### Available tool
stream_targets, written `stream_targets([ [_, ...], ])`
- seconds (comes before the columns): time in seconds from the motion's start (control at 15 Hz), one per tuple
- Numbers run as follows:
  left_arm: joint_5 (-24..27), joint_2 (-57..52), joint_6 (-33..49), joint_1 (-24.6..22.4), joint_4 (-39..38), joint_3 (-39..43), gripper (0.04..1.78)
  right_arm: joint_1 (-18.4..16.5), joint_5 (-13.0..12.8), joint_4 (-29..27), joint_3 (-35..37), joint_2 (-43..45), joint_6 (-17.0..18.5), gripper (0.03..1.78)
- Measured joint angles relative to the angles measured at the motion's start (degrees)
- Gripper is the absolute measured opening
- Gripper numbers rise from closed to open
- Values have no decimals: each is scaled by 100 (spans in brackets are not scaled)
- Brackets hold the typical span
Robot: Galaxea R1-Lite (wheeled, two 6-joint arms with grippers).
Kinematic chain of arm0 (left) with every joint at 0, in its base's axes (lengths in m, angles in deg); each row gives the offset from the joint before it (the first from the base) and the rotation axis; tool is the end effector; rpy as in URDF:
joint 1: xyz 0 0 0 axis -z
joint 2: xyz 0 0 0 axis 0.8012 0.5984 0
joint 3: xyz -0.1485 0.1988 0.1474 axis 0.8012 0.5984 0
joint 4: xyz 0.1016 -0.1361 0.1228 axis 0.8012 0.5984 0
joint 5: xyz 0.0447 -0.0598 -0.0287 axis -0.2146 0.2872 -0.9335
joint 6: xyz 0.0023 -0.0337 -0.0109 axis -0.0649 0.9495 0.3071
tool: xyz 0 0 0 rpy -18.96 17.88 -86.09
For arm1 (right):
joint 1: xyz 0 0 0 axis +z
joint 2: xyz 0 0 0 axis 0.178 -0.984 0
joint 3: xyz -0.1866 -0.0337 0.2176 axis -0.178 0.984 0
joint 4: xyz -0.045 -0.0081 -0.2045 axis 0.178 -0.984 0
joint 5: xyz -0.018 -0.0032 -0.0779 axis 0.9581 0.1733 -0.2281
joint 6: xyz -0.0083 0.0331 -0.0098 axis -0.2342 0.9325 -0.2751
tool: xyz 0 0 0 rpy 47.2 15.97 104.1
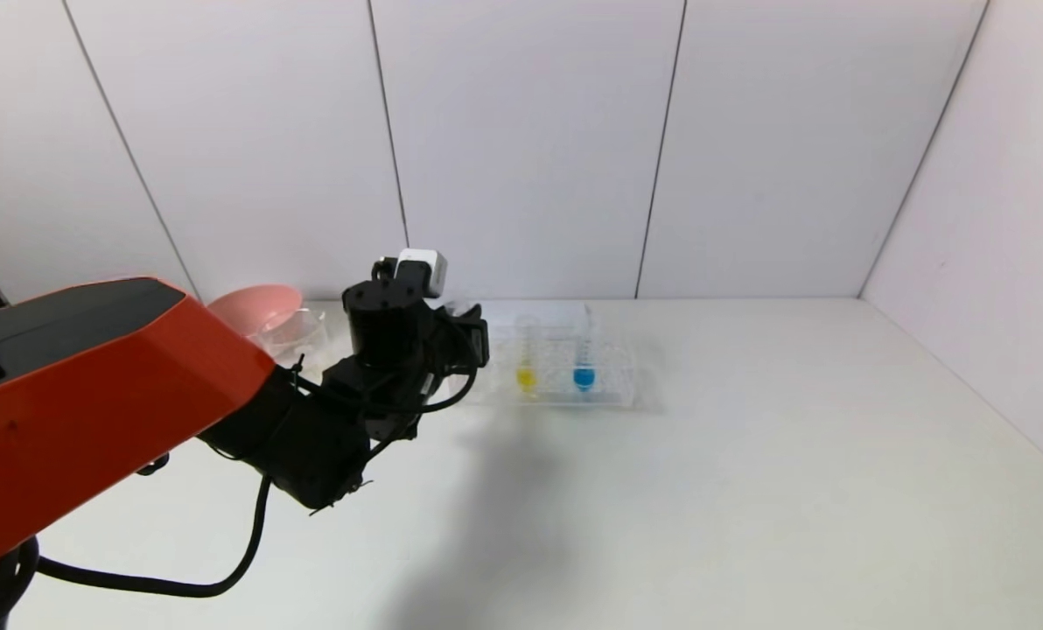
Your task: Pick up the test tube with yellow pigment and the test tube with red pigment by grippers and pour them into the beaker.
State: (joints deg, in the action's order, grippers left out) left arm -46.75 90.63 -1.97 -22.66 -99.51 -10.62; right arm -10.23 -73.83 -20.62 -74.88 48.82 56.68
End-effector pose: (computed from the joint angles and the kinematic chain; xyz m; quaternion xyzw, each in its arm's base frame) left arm 0.3618 -0.2027 0.0975 -0.0448 0.0186 -0.1290 0.9905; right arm 0.0224 0.0000 0.0758 0.0014 0.0010 -0.0019 1.0000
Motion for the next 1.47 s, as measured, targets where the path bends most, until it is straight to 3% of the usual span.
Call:
stream_targets([
  [1.47, -11, -1399, -646, -41, 1178, -513, 45, 0, -2, 0, 2, 0, 0, 170],
])
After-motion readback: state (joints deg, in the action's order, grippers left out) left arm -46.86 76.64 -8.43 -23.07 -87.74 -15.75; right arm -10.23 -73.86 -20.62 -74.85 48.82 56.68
